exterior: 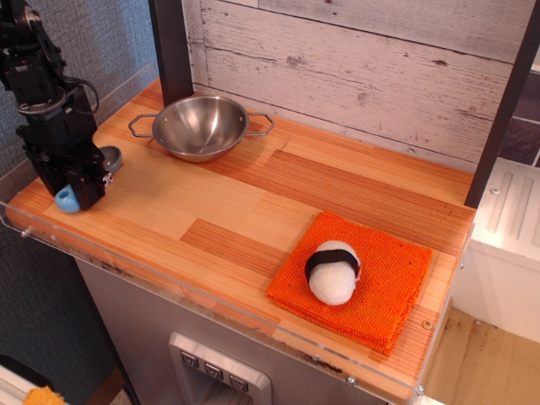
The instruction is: Place the blue spoon on the other side of the silver pot.
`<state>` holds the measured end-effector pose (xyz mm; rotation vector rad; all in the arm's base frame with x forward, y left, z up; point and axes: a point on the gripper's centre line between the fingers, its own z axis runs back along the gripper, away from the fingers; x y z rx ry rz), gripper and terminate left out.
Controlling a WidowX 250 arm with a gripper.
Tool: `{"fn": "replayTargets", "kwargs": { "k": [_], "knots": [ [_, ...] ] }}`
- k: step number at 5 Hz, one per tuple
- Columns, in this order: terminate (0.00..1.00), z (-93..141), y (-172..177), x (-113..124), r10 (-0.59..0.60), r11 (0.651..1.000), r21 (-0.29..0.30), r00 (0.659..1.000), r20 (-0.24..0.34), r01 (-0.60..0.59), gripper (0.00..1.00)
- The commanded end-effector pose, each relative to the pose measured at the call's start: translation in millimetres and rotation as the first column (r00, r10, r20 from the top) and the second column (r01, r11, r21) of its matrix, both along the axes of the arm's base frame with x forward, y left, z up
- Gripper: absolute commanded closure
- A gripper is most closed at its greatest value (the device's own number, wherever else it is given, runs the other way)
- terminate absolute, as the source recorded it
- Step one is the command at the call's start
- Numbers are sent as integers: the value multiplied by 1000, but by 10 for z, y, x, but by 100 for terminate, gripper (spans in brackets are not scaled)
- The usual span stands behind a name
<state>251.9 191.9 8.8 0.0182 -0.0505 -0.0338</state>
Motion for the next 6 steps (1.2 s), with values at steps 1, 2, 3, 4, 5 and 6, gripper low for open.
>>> {"fn": "replayTargets", "kwargs": {
  "k": [1,2,3,4,5,6],
  "knots": [
    [0,523,-113,147,-61,992,112,996,62,53,0],
    [0,870,-311,221,18,997,78,999,48,-22,0],
    [0,1058,-615,268,115,993,-39,992,54,-113,0],
    [0,1070,-819,230,115,991,-68,992,60,-111,0],
    [0,1071,-936,231,69,997,-50,994,80,-65,0],
    [0,1087,-984,248,18,1000,-15,995,99,-17,0]
  ]
}}
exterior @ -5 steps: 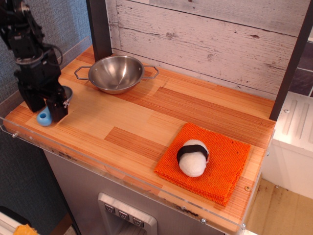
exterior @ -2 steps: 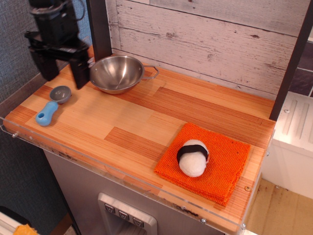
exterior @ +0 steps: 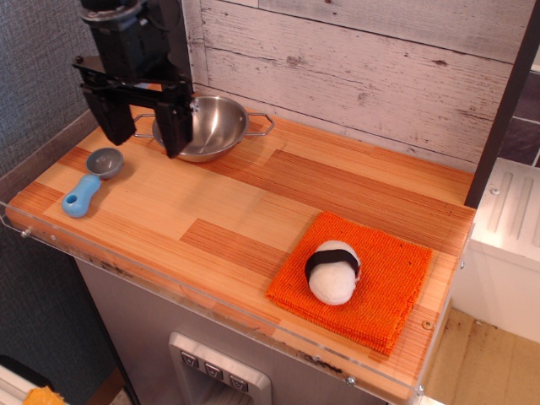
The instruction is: Place the blue spoon on the other side of the silver pot.
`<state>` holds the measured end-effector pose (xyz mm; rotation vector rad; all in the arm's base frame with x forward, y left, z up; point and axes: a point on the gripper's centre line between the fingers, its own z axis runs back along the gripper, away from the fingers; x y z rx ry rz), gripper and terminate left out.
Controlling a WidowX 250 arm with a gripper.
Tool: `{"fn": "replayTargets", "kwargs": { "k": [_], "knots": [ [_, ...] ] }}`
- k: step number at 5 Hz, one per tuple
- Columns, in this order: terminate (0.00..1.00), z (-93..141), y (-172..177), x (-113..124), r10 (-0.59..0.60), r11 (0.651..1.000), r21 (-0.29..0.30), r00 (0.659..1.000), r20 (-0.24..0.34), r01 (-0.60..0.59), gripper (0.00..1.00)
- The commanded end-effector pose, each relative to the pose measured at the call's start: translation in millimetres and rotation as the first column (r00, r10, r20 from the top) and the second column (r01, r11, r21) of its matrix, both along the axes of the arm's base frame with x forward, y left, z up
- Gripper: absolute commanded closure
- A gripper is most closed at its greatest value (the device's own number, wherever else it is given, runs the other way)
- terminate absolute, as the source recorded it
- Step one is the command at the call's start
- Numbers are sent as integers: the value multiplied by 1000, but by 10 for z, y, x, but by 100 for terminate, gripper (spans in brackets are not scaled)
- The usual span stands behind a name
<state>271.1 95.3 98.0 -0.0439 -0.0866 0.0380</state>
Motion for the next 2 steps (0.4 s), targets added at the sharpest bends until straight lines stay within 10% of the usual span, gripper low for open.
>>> {"fn": "replayTargets", "kwargs": {
  "k": [1,2],
  "knots": [
    [0,194,-19,56,-51,997,55,997,62,47,0],
    [100,194,-19,56,-51,997,55,997,62,47,0]
  ]
}}
